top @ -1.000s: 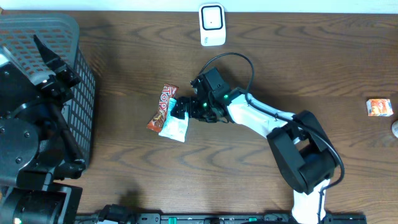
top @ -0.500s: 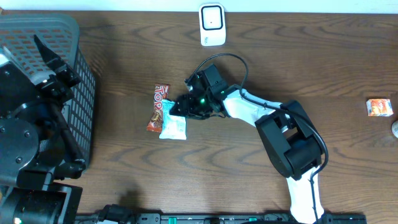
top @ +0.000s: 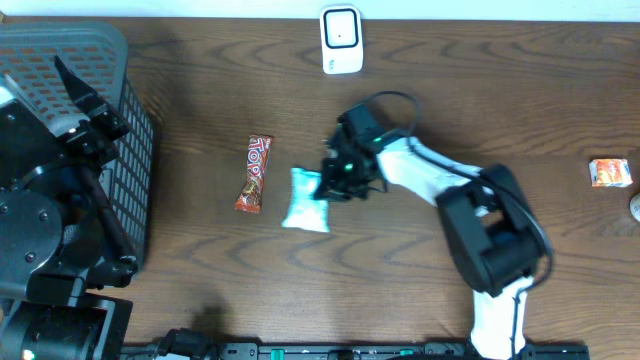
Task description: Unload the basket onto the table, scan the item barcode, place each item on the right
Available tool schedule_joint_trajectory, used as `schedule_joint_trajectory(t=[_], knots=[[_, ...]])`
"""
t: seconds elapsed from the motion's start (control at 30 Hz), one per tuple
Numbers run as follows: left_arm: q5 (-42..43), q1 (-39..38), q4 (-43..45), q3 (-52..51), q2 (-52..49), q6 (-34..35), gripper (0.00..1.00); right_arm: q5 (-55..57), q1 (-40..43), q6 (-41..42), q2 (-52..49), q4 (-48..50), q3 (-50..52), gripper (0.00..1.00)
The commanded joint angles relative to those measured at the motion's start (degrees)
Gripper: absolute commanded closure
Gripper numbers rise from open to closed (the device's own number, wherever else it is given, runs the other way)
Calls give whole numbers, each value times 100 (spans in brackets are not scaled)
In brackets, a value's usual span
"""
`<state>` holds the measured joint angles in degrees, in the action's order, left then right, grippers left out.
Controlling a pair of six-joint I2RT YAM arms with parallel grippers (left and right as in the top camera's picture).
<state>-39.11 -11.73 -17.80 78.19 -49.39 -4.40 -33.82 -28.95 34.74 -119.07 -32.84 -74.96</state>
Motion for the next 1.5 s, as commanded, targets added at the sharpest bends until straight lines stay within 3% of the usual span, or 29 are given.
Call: schedule_joint_trajectory(t=[0.0, 0.17, 0.53, 0.67, 0.7, 0.73, 0.77, 0.8, 0.97, 1.2, 1.47], knots=[[11, 20, 9, -35, -9, 66, 2, 2417, 332, -470, 321, -542, 258, 99], [11, 20, 9, -35, -74, 66, 2, 2315, 446, -754, 686, -649, 258, 99], [11, 20, 9, -35, -109, 66, 2, 157, 688, -1401, 1362, -546, 258, 99], [11, 20, 7, -35, -109, 66, 2, 452, 846, -1484, 1384, -791, 260, 99], [11, 20, 7, -35, -109, 66, 2, 597, 872, -1486, 1384, -885, 264, 96], [11, 20, 7, -35, -109, 66, 2, 695, 885, -1495, 1384, -997, 264, 56], [11, 20, 7, -35, -109, 66, 2, 754, 887, -1515, 1384, -1086, 264, 8], [11, 20, 4, -35, -111, 66, 2, 883, 883, -1510, 1381, -1246, 269, 1], [11, 20, 4, -35, -133, 68, 2, 1038, 861, -1508, 1370, -1222, 590, 1], [13, 20, -17, -35, -186, 367, 2, 693, 861, -1355, 1349, 2, 1405, 1], [11, 17, -17, -35, -190, 365, 2, 496, 691, -1270, 713, 730, 1502, 1]])
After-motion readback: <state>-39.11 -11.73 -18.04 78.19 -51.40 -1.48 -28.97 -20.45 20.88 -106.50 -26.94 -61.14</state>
